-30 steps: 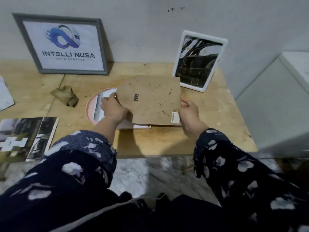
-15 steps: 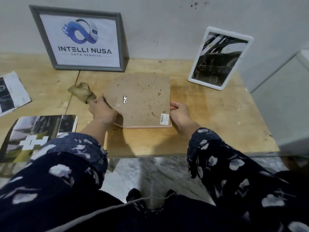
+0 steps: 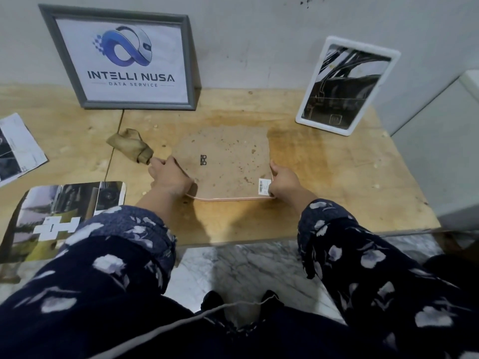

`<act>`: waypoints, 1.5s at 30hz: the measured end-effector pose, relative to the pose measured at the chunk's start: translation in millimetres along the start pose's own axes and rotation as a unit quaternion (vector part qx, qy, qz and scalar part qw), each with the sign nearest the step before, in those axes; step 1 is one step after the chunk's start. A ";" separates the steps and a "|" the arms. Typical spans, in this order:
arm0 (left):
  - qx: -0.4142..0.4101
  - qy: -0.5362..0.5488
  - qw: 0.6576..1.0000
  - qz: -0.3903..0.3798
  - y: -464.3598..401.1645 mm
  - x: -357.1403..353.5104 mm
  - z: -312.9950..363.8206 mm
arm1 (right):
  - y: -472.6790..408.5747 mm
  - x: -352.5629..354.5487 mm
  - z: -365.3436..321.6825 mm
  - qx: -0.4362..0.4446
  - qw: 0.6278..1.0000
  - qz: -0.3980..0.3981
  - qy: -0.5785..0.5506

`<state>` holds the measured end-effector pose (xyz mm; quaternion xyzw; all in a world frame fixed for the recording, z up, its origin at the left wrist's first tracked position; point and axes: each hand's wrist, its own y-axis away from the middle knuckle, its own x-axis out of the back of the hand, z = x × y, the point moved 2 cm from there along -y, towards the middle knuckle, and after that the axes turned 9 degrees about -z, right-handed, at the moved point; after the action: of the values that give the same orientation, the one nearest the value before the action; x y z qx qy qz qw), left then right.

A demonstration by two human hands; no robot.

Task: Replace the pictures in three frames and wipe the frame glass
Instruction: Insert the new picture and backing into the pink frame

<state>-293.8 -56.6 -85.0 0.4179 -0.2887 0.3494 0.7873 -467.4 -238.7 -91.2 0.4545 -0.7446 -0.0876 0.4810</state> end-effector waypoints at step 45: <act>-0.096 -0.391 0.902 -0.156 -37.3 0.5 65.0 | -52.0 45.7 -28.9 0.107 0.881 -0.111 0.448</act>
<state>-274.5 -127.5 -70.1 0.4832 -0.5365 0.0013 0.6919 -419.3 -294.3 -76.5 0.5736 -0.3994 0.1521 0.6988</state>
